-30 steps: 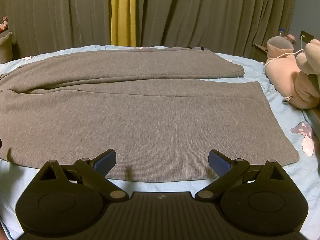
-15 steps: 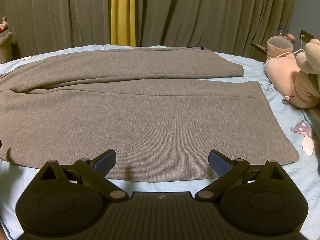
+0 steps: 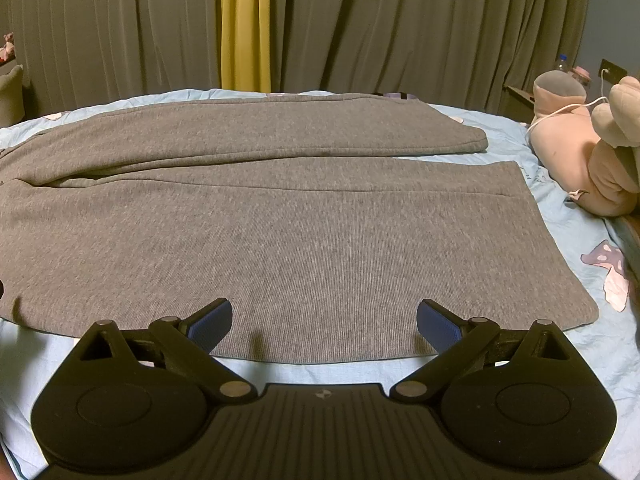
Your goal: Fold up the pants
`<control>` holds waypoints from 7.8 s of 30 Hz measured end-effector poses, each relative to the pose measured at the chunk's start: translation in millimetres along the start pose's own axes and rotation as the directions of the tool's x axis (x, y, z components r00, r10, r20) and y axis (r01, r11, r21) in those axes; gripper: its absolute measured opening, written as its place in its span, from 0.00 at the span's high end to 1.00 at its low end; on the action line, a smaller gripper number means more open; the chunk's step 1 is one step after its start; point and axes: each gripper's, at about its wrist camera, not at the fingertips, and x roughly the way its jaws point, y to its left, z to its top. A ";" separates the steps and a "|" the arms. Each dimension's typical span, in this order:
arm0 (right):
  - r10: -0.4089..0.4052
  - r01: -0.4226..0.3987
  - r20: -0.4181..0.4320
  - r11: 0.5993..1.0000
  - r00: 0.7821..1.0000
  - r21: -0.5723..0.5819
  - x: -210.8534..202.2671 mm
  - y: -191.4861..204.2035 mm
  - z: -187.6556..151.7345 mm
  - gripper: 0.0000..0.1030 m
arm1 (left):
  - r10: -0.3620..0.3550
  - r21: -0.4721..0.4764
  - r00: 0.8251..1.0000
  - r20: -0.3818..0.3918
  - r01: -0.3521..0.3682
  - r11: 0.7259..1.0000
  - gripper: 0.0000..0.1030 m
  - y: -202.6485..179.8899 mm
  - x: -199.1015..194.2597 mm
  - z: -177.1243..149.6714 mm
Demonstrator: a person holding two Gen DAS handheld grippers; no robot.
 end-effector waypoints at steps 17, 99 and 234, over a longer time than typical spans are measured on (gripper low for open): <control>0.000 0.000 0.000 1.000 1.000 0.001 1.4 -1.0 -0.6 0.04 | -0.005 -0.001 1.000 -0.003 0.005 1.000 0.00 0.9 0.5 -0.9; -0.002 0.002 -0.001 1.000 1.000 -0.004 2.8 -2.1 -0.9 0.04 | -0.011 0.007 1.000 -0.020 0.011 1.000 0.00 -0.6 0.4 1.3; -0.086 -0.362 0.441 0.445 0.893 0.819 34.6 -221.8 29.9 0.95 | -0.182 -0.557 0.922 0.341 0.354 0.751 0.87 178.5 10.0 114.4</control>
